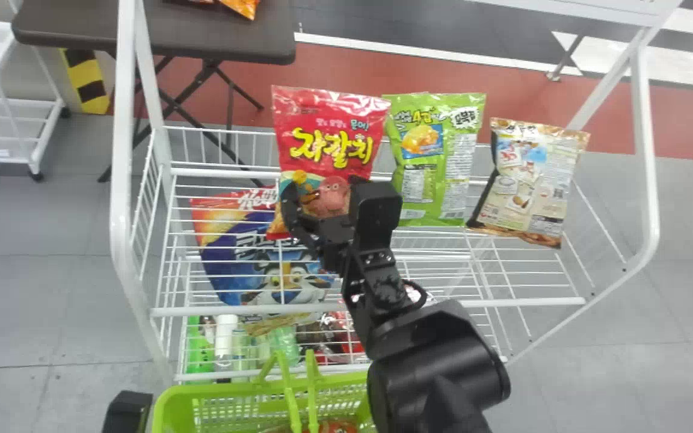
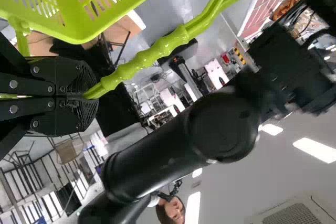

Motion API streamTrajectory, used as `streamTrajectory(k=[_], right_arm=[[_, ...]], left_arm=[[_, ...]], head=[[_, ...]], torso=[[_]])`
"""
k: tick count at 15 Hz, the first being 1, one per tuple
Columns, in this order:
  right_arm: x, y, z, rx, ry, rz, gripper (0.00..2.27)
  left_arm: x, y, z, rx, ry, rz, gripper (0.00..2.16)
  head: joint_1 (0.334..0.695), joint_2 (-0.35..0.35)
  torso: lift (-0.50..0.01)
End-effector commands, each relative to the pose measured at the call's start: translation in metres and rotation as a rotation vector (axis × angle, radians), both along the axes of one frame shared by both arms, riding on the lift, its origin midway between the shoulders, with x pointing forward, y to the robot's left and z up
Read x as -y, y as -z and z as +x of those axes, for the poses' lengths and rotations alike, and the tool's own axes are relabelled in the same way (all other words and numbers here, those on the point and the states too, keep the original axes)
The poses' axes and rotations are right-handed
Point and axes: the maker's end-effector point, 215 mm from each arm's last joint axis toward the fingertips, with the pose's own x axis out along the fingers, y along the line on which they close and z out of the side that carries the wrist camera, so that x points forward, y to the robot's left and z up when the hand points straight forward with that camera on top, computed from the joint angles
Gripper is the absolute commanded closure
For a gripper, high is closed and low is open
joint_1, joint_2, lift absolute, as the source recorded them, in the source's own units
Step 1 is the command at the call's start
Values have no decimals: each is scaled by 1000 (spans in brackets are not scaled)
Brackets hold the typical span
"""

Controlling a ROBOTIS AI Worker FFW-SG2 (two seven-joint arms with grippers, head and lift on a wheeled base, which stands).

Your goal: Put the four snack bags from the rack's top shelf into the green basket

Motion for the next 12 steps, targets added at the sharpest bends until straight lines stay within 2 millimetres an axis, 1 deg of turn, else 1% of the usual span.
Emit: streamTrajectory(k=[1,2,3,4,5,7,10,12], right_arm=[[2,3,18,-11,5,-18,481],[7,10,20,-42,0,-32,1345],[9,20,13,-69,-7,-37,2098],[-1,12,6,-54,-43,-20,2128],[-6,1,-1,-35,-56,-7,2142],[-9,-10,-11,-12,-65,1,2189],[-6,-23,-29,10,-63,6,2186],[2,-36,-48,22,-61,0,2189]], left_arm=[[-2,2,-1,-5,2,2,1730],[-2,2,0,-3,1,0,1727],[-2,2,1,-3,-1,1,1727],[-1,2,1,-2,0,0,1730],[-1,2,2,-3,-2,-2,1727],[-1,2,3,0,-2,-2,1727],[-1,2,3,0,-1,-1,1727],[-1,0,2,1,1,-6,1727]], head=[[695,-207],[695,-206],[695,-202],[695,-201],[695,-203],[695,-195],[695,-195],[695,-201]], torso=[[0],[0],[0],[0],[0],[0],[0],[0]])
